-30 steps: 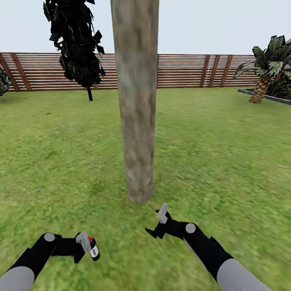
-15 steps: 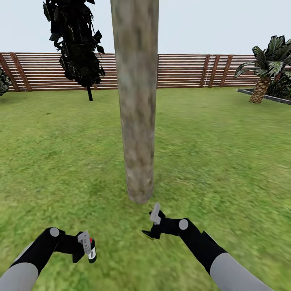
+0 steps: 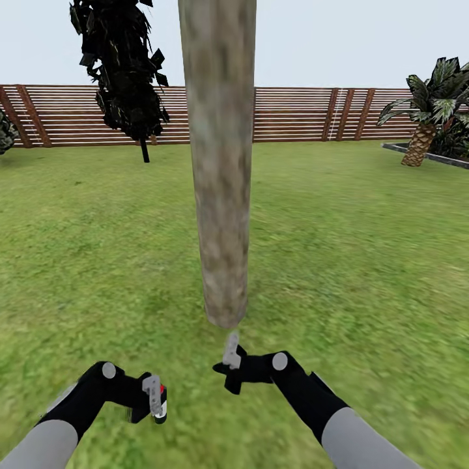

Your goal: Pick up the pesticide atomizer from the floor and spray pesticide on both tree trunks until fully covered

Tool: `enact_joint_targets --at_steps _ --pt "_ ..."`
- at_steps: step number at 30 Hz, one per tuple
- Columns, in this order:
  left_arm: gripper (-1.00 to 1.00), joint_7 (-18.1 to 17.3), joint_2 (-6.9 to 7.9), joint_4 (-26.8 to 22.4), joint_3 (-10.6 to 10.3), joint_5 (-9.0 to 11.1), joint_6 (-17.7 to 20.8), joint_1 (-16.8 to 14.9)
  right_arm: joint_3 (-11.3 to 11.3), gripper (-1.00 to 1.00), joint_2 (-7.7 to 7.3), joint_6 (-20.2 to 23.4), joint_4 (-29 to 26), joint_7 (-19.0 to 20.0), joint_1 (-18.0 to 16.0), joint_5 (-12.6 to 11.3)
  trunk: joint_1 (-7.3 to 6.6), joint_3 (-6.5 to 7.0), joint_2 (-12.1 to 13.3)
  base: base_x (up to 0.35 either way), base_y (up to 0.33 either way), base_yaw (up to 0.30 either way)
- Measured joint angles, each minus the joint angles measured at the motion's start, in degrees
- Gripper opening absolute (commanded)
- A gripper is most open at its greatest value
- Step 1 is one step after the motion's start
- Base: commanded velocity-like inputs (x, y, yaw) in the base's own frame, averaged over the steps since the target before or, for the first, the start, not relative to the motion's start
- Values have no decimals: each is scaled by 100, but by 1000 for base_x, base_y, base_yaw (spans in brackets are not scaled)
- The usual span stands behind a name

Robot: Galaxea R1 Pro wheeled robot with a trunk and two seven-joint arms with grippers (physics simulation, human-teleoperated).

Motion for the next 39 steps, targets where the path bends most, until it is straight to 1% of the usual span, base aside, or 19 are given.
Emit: enact_joint_targets --at_steps 2,6,9,10,12,17,18,19,28,39 --pt "-100 0 -120 -8 -64 -12 -3 -2 -1 -100 69 0 2 22 -1 105 0 0 0 0 0 0" --pt "-100 -1 -347 -71 -105 -19 -9 -3 -1 -100 188 0 7 32 -1 323 0 0 0 0 0 0" --pt "-100 -8 -438 -226 -128 -19 -9 -3 0 -100 213 0 7 33 0 373 0 0 0 0 0 0" --pt "-100 -18 -494 -402 -279 -12 35 -4 -5 -100 220 0 8 33 -1 389 0 0 0 0 0 0" --pt "-100 -23 -509 -482 -342 -19 89 -3 -5 -100 221 0 7 32 0 391 0 0 0 0 0 0" --pt "-100 -73 -533 -627 -368 -10 126 -3 -3 -100 222 -6 8 31 1 392 0 0 0 0 0 0" --pt "-100 -137 -561 -653 -373 -11 128 -3 -4 -100 222 -7 9 31 1 392 0 0 0 0 0 0" --pt "-100 -243 -627 -715 -376 -10 125 -3 -5 -100 222 -8 13 32 1 393 0 0 0 0 0 0" --pt "-100 -290 -664 -748 -371 11 128 -3 -6 -100 222 -8 15 30 1 393 0 0 0 0 0 0" --pt "-100 -288 -799 -748 -370 33 138 -3 -6 -100 222 -8 7 30 0 393 0 0 0 0 0 0"
